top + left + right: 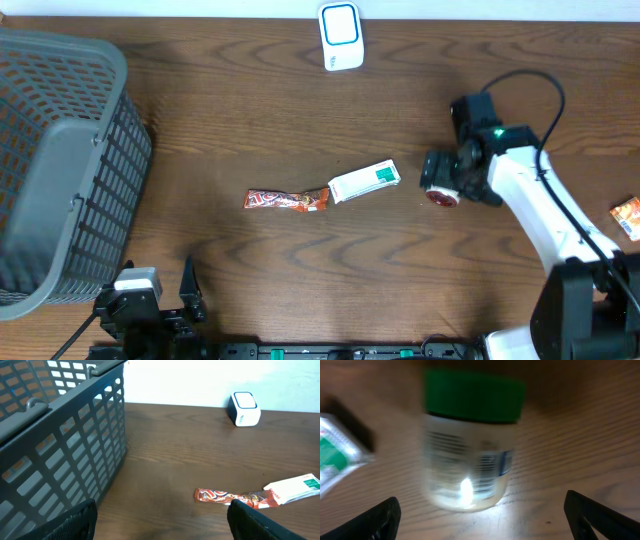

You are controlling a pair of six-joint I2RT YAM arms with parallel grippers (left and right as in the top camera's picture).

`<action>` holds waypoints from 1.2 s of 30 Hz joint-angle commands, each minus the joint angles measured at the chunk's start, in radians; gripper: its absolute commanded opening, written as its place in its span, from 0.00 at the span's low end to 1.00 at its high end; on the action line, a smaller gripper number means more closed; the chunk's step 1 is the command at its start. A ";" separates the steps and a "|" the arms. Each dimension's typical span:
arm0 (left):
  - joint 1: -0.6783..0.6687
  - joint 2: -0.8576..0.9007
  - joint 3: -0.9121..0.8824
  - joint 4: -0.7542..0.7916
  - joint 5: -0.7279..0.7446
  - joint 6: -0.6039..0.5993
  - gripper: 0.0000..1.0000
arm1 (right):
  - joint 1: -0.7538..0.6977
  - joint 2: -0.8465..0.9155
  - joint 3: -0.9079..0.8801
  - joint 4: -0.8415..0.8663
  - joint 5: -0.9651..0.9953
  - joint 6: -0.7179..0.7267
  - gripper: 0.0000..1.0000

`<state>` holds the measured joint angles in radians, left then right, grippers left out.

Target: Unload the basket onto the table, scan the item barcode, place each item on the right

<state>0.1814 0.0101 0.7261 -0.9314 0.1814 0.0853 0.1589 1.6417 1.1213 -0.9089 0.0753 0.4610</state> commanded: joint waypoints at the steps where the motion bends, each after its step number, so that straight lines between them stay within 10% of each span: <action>1: -0.003 -0.006 0.002 0.003 0.006 -0.001 0.84 | -0.013 -0.014 -0.009 0.053 -0.005 0.013 0.99; 20: -0.003 -0.006 0.002 0.003 0.006 -0.001 0.84 | -0.015 0.163 -0.010 0.213 -0.006 0.025 0.98; 26: -0.003 -0.006 0.002 0.003 0.006 -0.001 0.84 | -0.021 0.174 -0.010 0.223 -0.005 0.025 0.62; 36: -0.003 -0.006 0.002 0.003 0.006 -0.001 0.84 | -0.130 0.148 0.014 0.161 -0.005 -0.009 0.57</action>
<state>0.1814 0.0101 0.7261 -0.9314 0.1814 0.0853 0.0814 1.8061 1.1103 -0.7242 0.0544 0.4770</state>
